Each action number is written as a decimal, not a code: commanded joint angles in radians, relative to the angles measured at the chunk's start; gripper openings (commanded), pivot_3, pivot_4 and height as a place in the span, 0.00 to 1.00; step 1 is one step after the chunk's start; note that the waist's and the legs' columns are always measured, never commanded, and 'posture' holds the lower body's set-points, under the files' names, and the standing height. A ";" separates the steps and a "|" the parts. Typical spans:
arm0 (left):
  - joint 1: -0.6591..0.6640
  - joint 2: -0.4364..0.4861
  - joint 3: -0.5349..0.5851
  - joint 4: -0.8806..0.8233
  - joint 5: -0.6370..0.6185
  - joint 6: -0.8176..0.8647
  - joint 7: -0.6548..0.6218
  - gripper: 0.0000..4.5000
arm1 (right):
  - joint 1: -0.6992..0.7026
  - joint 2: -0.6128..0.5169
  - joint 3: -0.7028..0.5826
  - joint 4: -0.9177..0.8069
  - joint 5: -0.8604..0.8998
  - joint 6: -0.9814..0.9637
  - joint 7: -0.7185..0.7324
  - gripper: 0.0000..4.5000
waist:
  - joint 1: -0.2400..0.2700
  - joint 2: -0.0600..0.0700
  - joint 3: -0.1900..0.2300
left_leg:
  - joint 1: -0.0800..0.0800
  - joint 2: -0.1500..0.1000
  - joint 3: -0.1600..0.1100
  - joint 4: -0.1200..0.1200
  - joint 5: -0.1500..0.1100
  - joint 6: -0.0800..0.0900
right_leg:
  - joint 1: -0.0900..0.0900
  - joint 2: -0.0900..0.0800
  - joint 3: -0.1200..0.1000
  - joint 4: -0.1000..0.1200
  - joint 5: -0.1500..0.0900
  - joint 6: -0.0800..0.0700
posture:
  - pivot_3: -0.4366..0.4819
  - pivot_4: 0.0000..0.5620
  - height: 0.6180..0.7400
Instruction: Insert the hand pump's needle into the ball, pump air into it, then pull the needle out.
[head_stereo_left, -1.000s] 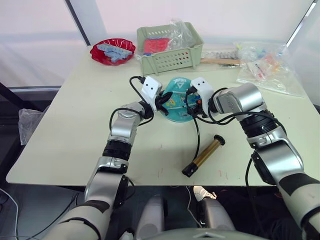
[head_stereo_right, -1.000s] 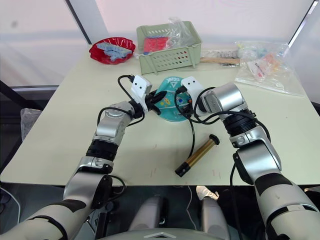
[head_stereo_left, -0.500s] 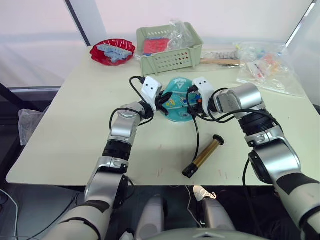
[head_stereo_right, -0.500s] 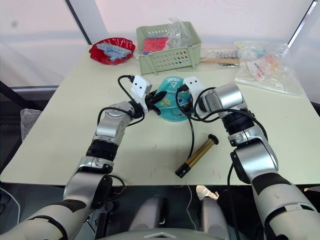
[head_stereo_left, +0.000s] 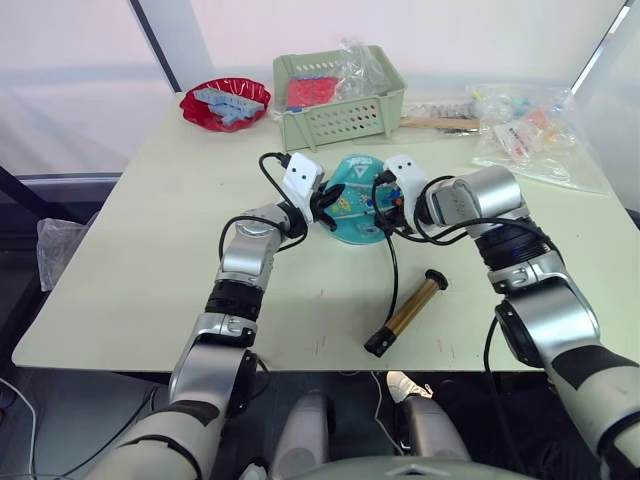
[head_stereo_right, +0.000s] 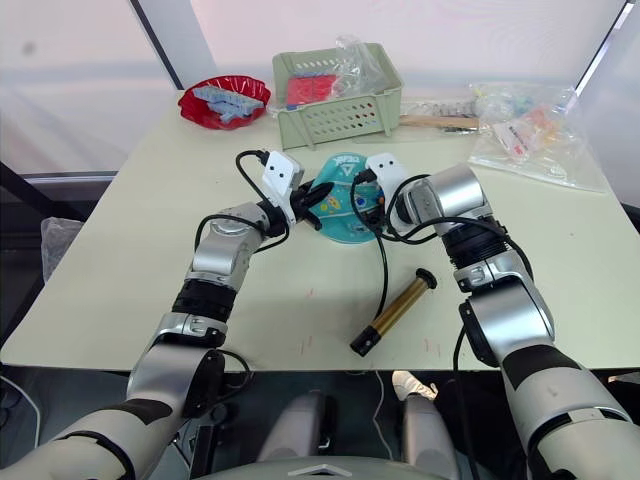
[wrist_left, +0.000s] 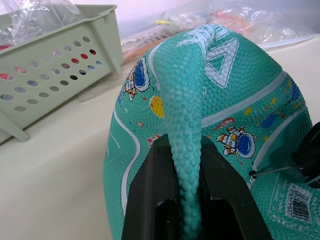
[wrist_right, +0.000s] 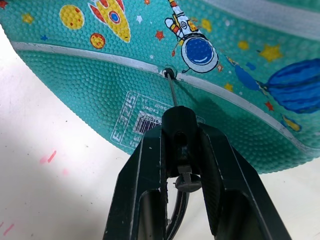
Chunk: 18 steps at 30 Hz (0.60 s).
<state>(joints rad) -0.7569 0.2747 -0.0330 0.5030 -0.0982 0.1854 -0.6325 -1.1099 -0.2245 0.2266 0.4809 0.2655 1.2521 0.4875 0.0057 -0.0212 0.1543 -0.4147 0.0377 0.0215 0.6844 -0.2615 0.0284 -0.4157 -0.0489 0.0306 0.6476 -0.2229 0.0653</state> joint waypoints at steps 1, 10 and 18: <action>0.022 -0.013 -0.046 -0.012 0.010 0.009 -0.040 0.01 | -0.037 0.019 -0.016 0.024 -0.034 -0.001 -0.041 0.08 | -0.004 0.000 0.000 | 0.000 0.000 0.000 0.000 0.000 0.000 | 0.000 0.000 0.000 0.000 0.000 0.000 | 0.48 0.27 0.97; 0.032 -0.014 -0.062 -0.016 0.012 0.009 -0.059 0.01 | -0.120 0.069 -0.034 0.094 -0.046 0.061 -0.066 0.08 | -0.015 0.000 0.000 | 0.000 0.000 -0.001 0.000 0.000 0.000 | 0.000 0.000 -0.001 0.000 0.000 0.000 | 0.48 0.27 0.97; 0.043 -0.021 -0.072 -0.025 0.014 0.011 -0.063 0.01 | -0.197 0.114 -0.060 0.169 -0.048 0.083 -0.078 0.08 | -0.016 0.001 0.000 | -0.001 0.000 -0.001 -0.001 0.000 0.000 | 0.000 0.000 -0.001 -0.001 0.000 0.000 | 0.48 0.27 0.97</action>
<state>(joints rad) -0.7397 0.2836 -0.0331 0.4828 -0.0977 0.1817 -0.6398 -1.2599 -0.1273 0.1947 0.6550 0.2154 1.3482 0.4192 -0.0101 -0.0206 0.1545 -0.4155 0.0377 0.0201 0.6836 -0.2615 0.0283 -0.4157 -0.0491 0.0292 0.6470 -0.2230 0.0652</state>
